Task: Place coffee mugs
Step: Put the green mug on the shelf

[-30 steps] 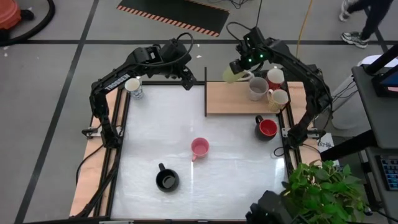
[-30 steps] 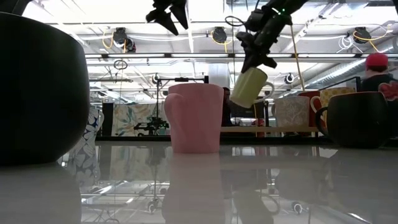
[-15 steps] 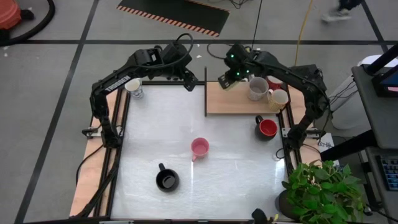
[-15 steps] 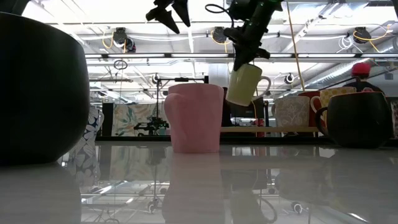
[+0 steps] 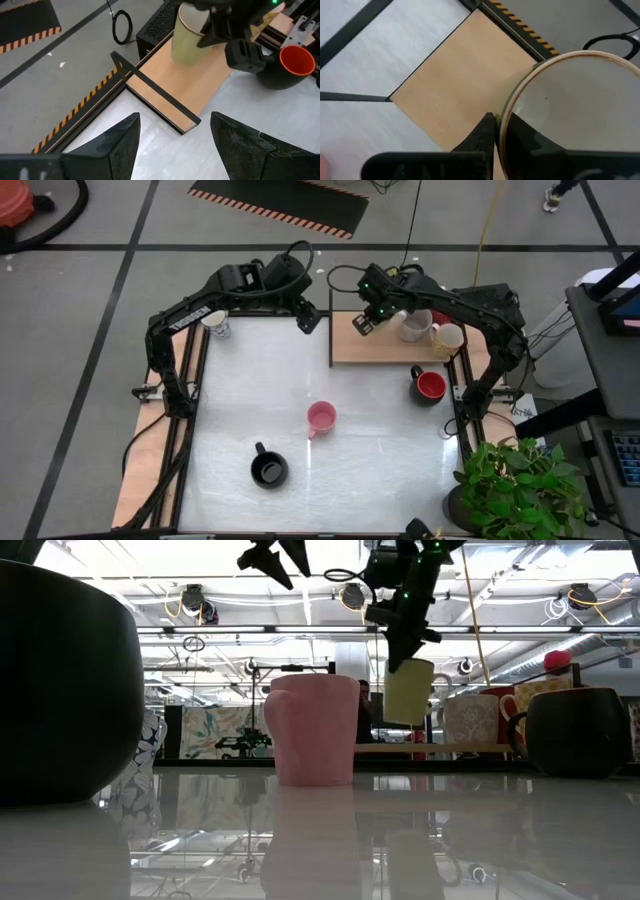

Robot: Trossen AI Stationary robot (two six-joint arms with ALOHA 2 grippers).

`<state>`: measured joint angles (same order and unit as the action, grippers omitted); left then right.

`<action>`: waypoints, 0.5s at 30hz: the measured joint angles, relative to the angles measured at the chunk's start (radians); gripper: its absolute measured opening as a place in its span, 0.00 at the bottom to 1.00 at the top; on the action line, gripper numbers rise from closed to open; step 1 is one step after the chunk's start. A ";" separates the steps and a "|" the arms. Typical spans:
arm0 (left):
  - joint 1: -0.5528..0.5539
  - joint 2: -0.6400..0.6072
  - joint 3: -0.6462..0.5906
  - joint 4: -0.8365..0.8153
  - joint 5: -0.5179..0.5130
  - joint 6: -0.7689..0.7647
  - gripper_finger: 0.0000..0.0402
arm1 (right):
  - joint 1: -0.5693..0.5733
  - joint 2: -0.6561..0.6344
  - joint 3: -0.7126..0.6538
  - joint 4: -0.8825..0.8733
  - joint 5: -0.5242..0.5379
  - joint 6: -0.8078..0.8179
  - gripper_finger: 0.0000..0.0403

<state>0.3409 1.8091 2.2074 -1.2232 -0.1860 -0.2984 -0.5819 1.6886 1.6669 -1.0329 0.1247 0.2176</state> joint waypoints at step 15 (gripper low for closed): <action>-0.049 0.000 0.000 -0.006 -0.015 -0.074 0.61 | 0.001 0.000 -0.047 0.067 0.004 -0.025 0.06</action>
<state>0.2921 1.8091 2.2074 -1.2293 -0.2010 -0.3725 -0.5812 1.6882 1.6199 -0.9657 0.1290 0.1922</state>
